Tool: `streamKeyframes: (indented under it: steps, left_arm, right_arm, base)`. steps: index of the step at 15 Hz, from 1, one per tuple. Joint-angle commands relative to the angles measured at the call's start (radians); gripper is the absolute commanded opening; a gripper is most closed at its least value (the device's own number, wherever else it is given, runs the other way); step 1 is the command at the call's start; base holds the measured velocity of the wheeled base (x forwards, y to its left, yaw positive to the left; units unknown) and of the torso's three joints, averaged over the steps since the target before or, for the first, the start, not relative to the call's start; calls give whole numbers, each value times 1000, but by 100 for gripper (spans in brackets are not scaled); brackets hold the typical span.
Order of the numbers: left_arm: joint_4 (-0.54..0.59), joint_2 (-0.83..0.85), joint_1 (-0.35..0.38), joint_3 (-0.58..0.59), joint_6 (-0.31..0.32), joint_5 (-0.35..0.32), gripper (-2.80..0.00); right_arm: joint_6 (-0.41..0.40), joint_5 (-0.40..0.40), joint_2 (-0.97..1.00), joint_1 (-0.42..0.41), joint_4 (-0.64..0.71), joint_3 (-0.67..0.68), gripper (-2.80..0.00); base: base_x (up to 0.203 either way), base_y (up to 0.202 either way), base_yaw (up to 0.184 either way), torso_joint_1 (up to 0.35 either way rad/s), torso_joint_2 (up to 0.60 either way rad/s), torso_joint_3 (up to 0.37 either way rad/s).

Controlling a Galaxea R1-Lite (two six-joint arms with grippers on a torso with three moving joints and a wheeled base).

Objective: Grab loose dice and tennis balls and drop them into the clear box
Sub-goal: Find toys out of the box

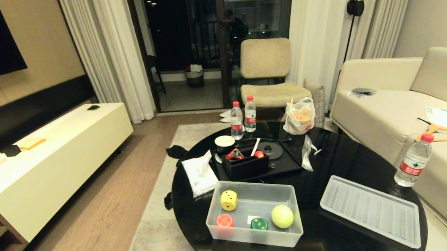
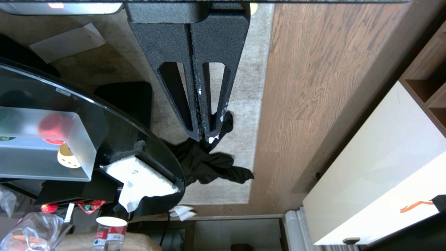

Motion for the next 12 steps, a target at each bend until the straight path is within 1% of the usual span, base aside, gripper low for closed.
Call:
streamKeyframes:
  steps: [1,12]
  left_arm:
    - [0,0,0,1,-1,-1,-280]
    - [0,1,0,2,-1,-1,-280]
  right_arm:
    - [1,0,0,0,0,1,-280]
    - [2,0,0,0,0,2,-280]
  base:
    - [0,0,0,0,0,0]
    - [0,0,0,0,0,0]
